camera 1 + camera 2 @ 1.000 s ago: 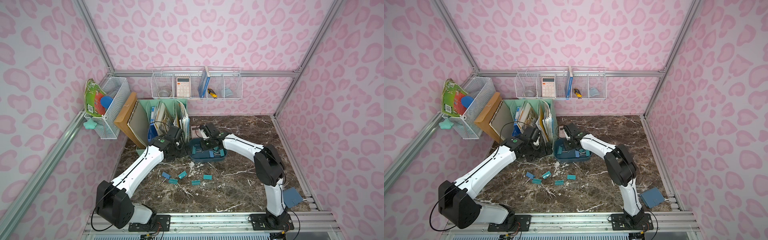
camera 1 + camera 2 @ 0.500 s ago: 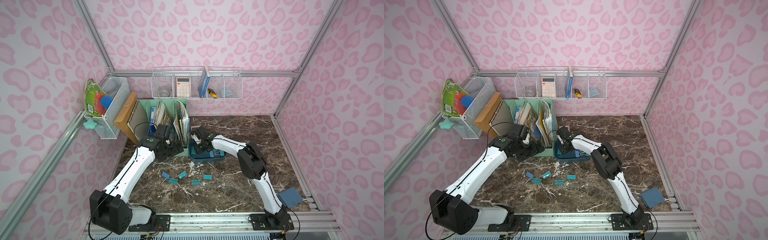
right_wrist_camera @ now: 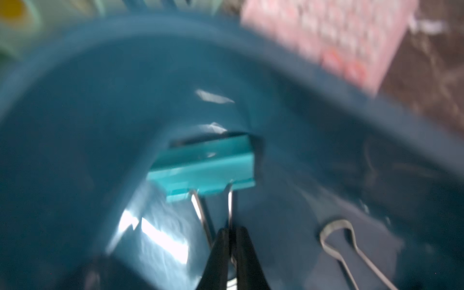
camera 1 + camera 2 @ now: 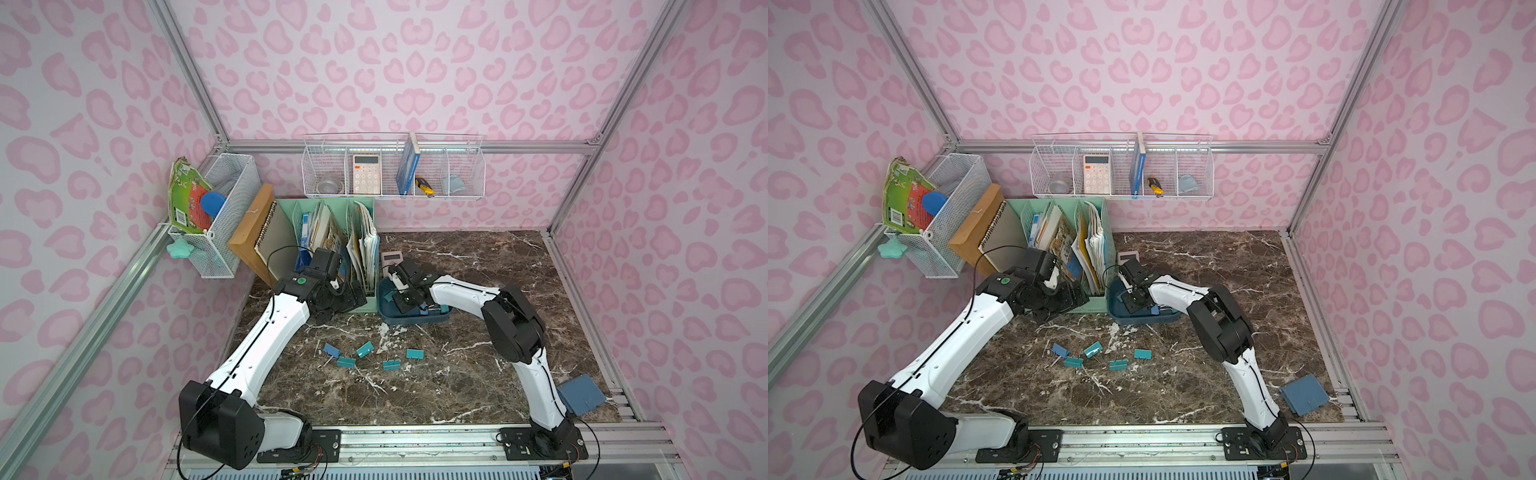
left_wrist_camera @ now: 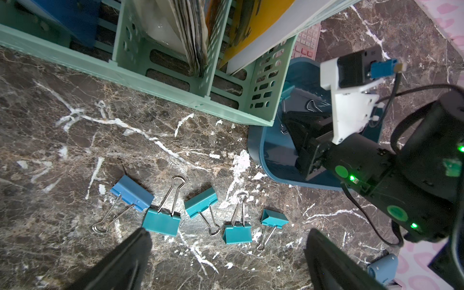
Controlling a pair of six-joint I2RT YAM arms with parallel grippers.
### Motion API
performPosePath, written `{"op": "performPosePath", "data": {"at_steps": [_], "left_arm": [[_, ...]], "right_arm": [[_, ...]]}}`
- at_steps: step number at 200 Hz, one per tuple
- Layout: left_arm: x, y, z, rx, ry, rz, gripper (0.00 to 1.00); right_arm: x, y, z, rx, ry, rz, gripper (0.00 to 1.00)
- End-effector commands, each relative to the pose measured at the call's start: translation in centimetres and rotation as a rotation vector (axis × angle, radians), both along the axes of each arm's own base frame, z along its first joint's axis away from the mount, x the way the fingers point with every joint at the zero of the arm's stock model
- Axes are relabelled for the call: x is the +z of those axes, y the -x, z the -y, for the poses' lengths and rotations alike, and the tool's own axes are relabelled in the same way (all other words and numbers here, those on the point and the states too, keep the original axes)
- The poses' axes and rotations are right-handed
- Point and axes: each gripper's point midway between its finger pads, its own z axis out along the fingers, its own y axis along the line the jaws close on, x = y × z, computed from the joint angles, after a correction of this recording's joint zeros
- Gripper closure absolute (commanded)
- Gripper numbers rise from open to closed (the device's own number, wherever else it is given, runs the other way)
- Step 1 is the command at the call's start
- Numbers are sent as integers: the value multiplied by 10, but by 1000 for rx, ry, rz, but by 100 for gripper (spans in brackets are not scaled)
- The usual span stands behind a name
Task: Take out the binder clips from the storage box
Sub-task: Pick up the binder clip from the storage box, then place the binder clip at the center of the board.
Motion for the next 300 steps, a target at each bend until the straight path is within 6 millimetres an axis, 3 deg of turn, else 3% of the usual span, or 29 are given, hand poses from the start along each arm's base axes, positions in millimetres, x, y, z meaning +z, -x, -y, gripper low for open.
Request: {"op": "performPosePath", "data": {"at_steps": [1, 10, 53, 121, 153, 187, 244, 272, 300], "left_arm": [[-3, 1, 2, -3, 13, -16, 0], [-3, 0, 3, -3, 15, -18, 1], [-1, 1, 2, 3, 15, -10, 1], [9, -5, -1, 28, 15, 39, 1], [13, -11, -4, 57, 9, 72, 1], [17, -23, -2, 77, 18, 101, 1], [16, -28, 7, 51, 56, 98, 1], [16, -21, 7, 39, 58, 87, 1], [16, -13, 8, 26, 61, 77, 1]], "right_arm": [[-5, 8, 14, -42, 17, -46, 95], [-5, 7, 13, -44, 17, -46, 100], [1, 2, 8, -64, -6, -40, 100], [80, -10, 6, -119, -115, 75, 100], [103, 8, 20, -165, -147, 84, 100], [117, 50, 42, -239, -157, 80, 100], [72, 147, 85, -395, -148, -30, 100], [51, 177, 90, -446, -158, -59, 100], [28, 192, 98, -507, -152, -84, 100]]}}
